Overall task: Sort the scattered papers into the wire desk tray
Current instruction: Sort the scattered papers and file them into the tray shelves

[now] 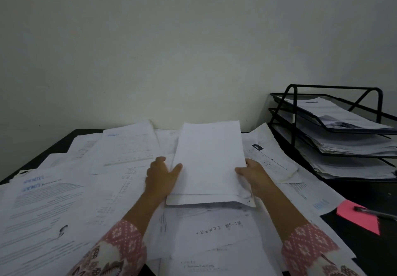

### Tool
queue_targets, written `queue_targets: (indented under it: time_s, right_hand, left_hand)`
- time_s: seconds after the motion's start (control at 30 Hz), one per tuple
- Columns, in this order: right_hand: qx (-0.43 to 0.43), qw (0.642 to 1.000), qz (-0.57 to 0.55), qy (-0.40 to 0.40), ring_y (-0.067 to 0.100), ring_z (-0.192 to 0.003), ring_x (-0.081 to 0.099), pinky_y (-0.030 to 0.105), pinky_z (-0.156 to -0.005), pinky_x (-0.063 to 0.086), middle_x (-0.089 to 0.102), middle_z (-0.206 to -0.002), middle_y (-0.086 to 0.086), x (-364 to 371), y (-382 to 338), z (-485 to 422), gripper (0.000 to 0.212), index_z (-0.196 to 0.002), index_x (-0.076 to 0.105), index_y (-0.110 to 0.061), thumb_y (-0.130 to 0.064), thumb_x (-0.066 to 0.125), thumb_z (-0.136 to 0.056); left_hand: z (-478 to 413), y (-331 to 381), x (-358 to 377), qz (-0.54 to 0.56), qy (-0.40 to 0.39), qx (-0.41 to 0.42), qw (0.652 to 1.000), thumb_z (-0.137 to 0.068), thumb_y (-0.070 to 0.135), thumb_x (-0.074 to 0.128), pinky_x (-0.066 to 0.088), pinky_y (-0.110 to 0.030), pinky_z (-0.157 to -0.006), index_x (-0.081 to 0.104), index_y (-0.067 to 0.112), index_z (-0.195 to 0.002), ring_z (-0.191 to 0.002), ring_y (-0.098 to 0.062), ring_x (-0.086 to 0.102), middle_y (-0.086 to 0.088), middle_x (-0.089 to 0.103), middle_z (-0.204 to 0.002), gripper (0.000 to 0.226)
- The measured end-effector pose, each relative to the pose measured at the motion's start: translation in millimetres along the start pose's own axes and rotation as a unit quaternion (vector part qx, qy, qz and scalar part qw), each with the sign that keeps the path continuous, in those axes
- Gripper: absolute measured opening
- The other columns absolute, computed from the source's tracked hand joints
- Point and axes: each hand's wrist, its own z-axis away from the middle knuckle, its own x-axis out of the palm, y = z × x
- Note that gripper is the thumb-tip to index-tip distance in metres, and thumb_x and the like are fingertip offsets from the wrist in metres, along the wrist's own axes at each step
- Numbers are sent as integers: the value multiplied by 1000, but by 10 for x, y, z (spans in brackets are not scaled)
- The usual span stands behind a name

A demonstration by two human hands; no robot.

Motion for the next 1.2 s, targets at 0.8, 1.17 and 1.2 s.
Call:
queue_targets:
  time_s: [0.8, 1.17, 1.2]
  right_hand:
    - [-29, 854, 508, -108, 26, -145, 7, 52, -114, 7, 10, -158, -1, -350, 264, -19, 70, -147, 22, -36, -60, 49, -87]
    - [29, 885, 464, -23, 20, -102, 50, 24, -72, 41, 43, -120, 11, 52, 23, 268, 82, -121, 43, -5, -53, 79, -64]
    - [31, 887, 460, -24, 17, -92, 51, 22, -66, 40, 50, -109, 8, 47, 9, 250, 73, -113, 47, -5, -49, 80, -65]
  left_hand:
    - [-89, -227, -265, 197, -51, -23, 979, -90, 1, 52, 38, -28, -87, 37, 9, -138, -101, -20, 47, -6, 51, -124, 51]
    - [-24, -226, -258, 218, -43, -25, 975, -90, 1, 52, 38, -30, -83, 39, 10, -137, -100, -20, 48, -8, 52, -123, 50]
    - [-18, -222, -265, 218, -43, -23, 975, -90, 1, 52, 38, -30, -82, 39, 10, -137, -99, -20, 48, -7, 52, -120, 49]
